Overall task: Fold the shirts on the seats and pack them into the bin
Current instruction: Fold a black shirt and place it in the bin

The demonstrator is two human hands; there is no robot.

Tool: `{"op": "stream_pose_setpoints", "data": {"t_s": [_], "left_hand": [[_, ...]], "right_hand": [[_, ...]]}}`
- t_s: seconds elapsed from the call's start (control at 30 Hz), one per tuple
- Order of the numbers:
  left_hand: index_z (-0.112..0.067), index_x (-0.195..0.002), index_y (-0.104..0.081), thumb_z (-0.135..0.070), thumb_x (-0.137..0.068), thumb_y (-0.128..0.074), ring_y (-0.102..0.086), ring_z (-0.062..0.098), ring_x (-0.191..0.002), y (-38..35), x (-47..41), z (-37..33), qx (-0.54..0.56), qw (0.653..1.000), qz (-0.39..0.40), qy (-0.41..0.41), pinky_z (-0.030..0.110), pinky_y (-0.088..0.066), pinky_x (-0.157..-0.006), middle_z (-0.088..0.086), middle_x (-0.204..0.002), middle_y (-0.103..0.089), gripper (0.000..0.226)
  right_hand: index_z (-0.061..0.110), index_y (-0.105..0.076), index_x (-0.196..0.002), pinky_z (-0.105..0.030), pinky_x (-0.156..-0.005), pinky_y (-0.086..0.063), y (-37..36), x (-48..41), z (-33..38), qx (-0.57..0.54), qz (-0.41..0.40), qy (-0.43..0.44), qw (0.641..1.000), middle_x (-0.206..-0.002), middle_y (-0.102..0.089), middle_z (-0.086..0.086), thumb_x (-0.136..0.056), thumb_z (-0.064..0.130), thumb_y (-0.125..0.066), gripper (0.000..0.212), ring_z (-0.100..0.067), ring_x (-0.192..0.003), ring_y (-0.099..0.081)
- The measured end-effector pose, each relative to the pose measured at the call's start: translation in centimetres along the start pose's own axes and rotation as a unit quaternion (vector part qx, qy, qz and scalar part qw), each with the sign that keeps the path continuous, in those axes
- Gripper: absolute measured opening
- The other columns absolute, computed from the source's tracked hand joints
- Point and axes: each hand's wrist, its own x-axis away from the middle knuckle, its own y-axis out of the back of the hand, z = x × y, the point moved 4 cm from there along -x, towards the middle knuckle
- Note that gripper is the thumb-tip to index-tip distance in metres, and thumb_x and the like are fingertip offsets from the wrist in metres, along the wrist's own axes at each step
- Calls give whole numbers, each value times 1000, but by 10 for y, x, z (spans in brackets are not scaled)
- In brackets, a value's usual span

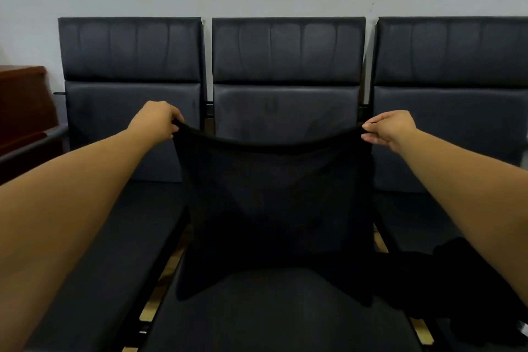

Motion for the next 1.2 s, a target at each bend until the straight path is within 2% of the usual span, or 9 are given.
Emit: {"op": "stream_pose_setpoints", "data": {"t_s": [0.13, 0.27, 0.47, 0.63, 0.77, 0.9, 1.0, 1.07, 1.2], "left_hand": [[-11, -106, -71, -3, -96, -65, -62, 2, -53, 19, -34, -5, 250, 956, -129, 87, 14, -56, -62, 13, -99, -67, 15], [-1, -112, -70, -3, -97, -63, -68, 16, -82, 47, -49, -17, 451, 864, -206, 91, 17, -58, -64, 2, -88, -65, 17], [-17, -98, -64, -9, -100, -59, -61, 11, -90, 68, -1, -20, 482, 852, -198, 51, 16, -55, -64, -3, -99, -60, 9], [-25, -87, -67, -9, -95, -66, -54, -6, -64, 25, 87, 13, 395, 913, -99, 0, 9, -40, -56, -4, -81, -64, 17], [-26, -84, -76, -9, -92, -71, -58, -5, -59, -42, 181, 48, 295, 949, 105, -21, 15, -43, -59, -9, -68, -68, 19], [-35, -86, -78, -16, -90, -74, -69, 3, -85, -96, 249, 81, 171, 948, 270, -19, 21, -50, -82, -9, -88, -75, 20], [-34, -94, -76, -19, -92, -72, -67, -1, -92, -116, 276, 92, 114, 930, 348, -21, 15, -48, -84, -12, -97, -73, 16], [-34, -100, -75, -20, -94, -70, -63, -2, -99, -120, 282, 97, 79, 922, 378, -31, 15, -47, -90, -15, -105, -70, 16], [-35, -97, -75, -21, -94, -69, -60, 0, -103, -112, 279, 107, 78, 923, 376, -26, 21, -44, -93, -15, -106, -69, 15]], "right_hand": [[9, -63, -76, -19, -58, -58, -17, -26, 24, -87, -29, 75, 993, -91, -65, -11, -92, -4, -66, 21, -23, -75, -71], [13, -60, -78, -18, -61, -56, -5, -20, 66, -176, -64, 143, 972, -80, -60, -4, -98, 2, -61, 23, -10, -57, -64], [20, -63, -83, -18, -58, -53, 23, 34, 77, -164, -48, 184, 968, -79, -62, 1, -99, 12, -62, 18, -7, -65, -59], [13, -71, -92, -15, -46, -44, 31, 92, 2, -11, -9, 169, 985, -73, -62, -1, -95, 11, -67, 6, -9, -60, -51], [15, -75, -84, -29, -55, -43, 25, 143, -90, 99, 89, 108, 985, -69, -64, -5, -91, 13, -73, 8, -17, -62, -51], [10, -76, -83, -19, -57, -44, 13, 186, -158, 262, 228, 68, 935, -64, -69, 8, -88, 10, -75, 6, -2, -57, -60], [17, -76, -78, -10, -60, -44, 11, 200, -190, 363, 293, 79, 881, -72, -72, 9, -88, 11, -76, 12, 3, -66, -64], [20, -75, -79, -9, -63, -45, 11, 204, -205, 418, 323, 87, 845, -75, -71, 10, -89, 13, -75, 13, 6, -68, -64], [18, -75, -80, -19, -56, -49, 12, 201, -205, 434, 339, 79, 831, -73, -70, 2, -90, 12, -74, 11, -11, -57, -62]]}}
